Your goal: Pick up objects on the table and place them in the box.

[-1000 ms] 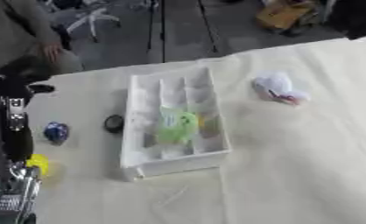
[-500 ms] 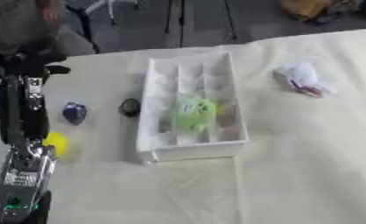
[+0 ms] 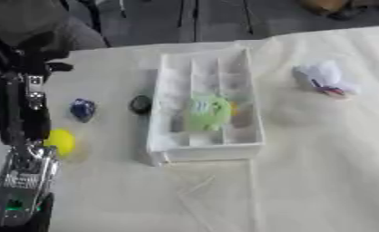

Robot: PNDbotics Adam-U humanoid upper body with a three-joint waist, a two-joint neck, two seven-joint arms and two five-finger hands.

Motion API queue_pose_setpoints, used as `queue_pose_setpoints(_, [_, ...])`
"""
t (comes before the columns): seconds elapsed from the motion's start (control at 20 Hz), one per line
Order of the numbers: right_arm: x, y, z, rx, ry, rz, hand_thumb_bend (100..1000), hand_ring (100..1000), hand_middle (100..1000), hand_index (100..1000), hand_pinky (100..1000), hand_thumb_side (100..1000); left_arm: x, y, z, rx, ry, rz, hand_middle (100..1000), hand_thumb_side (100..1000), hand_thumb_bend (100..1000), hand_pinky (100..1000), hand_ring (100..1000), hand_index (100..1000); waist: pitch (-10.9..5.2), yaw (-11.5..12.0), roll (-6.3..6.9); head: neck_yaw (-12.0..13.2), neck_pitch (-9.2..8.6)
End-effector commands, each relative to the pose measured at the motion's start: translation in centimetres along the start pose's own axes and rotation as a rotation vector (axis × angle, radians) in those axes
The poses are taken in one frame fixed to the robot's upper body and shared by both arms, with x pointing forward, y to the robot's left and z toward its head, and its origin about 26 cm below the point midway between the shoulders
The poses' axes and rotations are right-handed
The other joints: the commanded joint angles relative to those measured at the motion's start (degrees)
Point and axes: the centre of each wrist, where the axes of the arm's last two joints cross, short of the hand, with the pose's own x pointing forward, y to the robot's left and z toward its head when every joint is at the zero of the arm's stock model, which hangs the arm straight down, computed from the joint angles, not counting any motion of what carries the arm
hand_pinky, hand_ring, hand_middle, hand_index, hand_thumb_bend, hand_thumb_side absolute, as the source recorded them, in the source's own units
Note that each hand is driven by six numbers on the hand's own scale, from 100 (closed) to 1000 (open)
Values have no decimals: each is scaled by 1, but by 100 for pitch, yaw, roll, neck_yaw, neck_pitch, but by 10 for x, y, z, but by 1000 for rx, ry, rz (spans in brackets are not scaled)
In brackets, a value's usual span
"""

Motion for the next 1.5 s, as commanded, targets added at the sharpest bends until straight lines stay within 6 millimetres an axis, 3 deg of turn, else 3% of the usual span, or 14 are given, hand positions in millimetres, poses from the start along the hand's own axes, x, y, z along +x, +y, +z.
queue_pose_setpoints(0.05, [-3, -30, -2, 57, 34, 164, 535, 696, 741, 924, 736, 547, 7, 1, -7, -17, -35, 2, 756, 852, 612, 592, 667, 763, 53, 17, -163, -95, -90])
queue_pose_setpoints(0.3, [-9, -44, -10, 128, 73, 359, 550, 743, 783, 943, 764, 525, 7, 0, -8, -28, -40, 7, 755, 853, 611, 592, 667, 763, 115, 49, -194, -210, -160])
queue_pose_setpoints(0.6, [-23, -46, -18, 184, 131, 468, 603, 775, 807, 944, 789, 477, 7, 0, -8, -35, -40, 12, 753, 854, 610, 592, 666, 763, 154, 82, -195, -284, -209])
queue_pose_setpoints(0.9, [-41, -38, -26, 215, 195, 471, 628, 795, 827, 947, 803, 449, 7, -1, -8, -43, -36, 18, 751, 854, 610, 591, 663, 763, 169, 116, -142, -362, -230])
queue_pose_setpoints(1.5, [-48, -13, -50, 261, 218, 469, 665, 797, 829, 947, 814, 432, 5, -3, -6, -58, -26, 32, 749, 855, 609, 592, 661, 763, 141, 158, -62, -463, -216])
